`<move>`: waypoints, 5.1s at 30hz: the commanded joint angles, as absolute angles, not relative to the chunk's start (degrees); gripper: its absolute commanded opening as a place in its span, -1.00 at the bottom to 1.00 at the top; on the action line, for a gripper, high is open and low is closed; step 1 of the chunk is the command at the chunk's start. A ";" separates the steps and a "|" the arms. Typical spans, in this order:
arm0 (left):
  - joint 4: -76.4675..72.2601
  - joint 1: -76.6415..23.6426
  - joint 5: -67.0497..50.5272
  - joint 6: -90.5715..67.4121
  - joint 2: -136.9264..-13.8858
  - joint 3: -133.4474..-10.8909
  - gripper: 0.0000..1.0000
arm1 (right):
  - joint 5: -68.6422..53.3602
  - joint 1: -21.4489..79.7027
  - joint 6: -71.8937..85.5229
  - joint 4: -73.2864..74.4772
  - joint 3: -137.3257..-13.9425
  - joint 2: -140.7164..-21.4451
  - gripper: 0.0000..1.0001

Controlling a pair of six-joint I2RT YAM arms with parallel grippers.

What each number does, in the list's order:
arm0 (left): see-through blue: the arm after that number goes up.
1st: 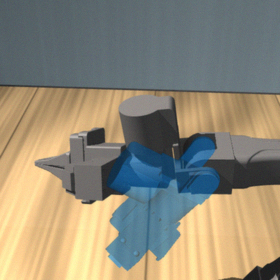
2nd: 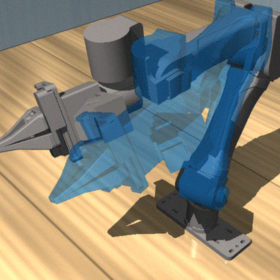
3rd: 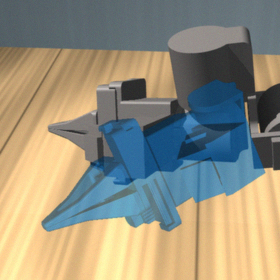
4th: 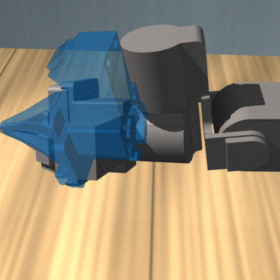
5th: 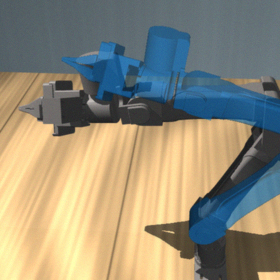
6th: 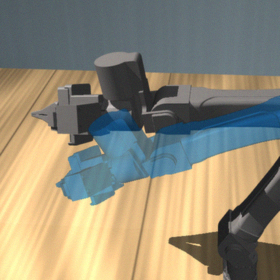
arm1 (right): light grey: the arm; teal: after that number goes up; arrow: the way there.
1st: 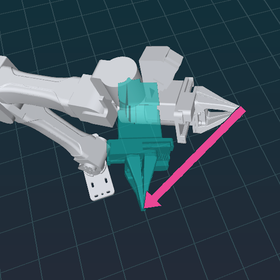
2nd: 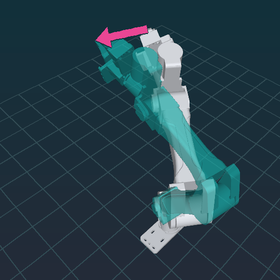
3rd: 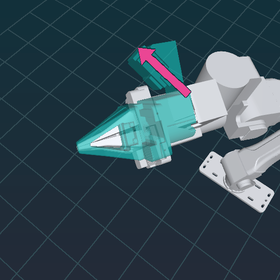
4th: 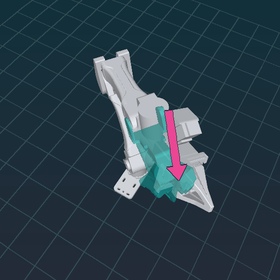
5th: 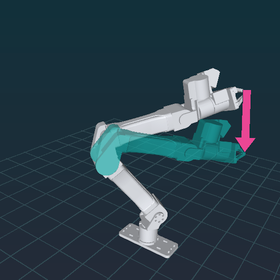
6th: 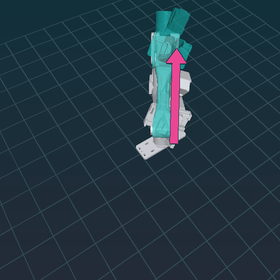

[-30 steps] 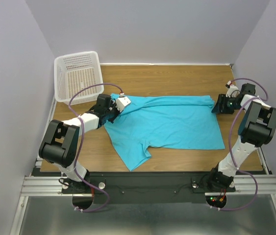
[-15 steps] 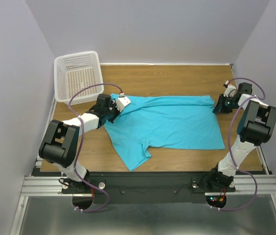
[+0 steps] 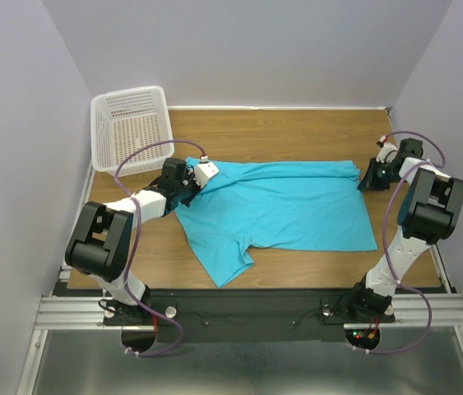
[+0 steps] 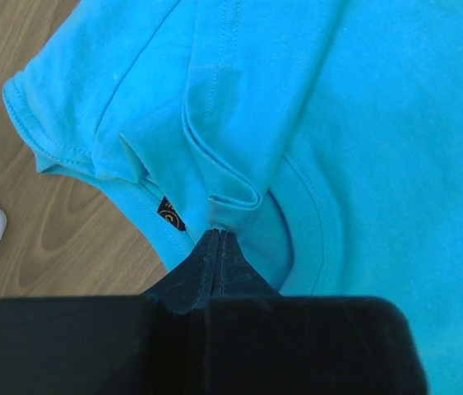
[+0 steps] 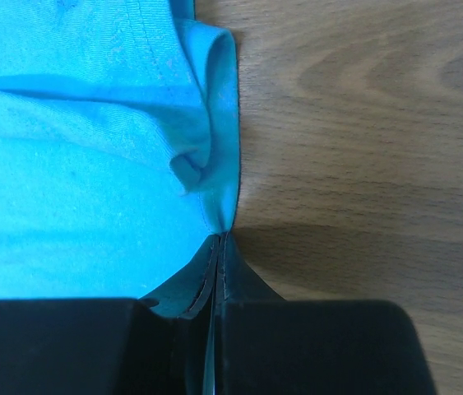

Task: Fold and stack the t-shirts
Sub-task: Fold the tshirt

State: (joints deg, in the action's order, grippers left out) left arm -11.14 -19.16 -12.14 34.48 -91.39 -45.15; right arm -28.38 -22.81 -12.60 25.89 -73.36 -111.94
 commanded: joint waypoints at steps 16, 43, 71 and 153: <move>-13.09 -19.25 -7.03 32.79 -85.43 -45.88 -0.47 | -21.97 -22.15 -10.37 24.43 -72.16 -115.14 -0.99; -2.55 -21.62 -17.94 14.33 -108.54 -76.72 0.15 | -24.35 -22.24 -12.04 24.43 -71.63 -112.41 -0.17; 2.81 -24.52 -18.28 13.36 -117.61 -85.78 -1.00 | -25.14 -22.50 -12.13 24.43 -71.54 -112.94 -0.17; -8.88 -14.77 -18.98 2.20 -78.31 -52.03 0.84 | -34.02 -18.37 -7.73 35.16 -107.39 -131.13 -0.99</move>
State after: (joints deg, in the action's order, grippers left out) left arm -7.46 -15.00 -18.02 1.89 -81.03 -51.62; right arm -35.35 -18.02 -6.94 35.31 -102.32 -130.52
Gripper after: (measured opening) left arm 0.923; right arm 0.026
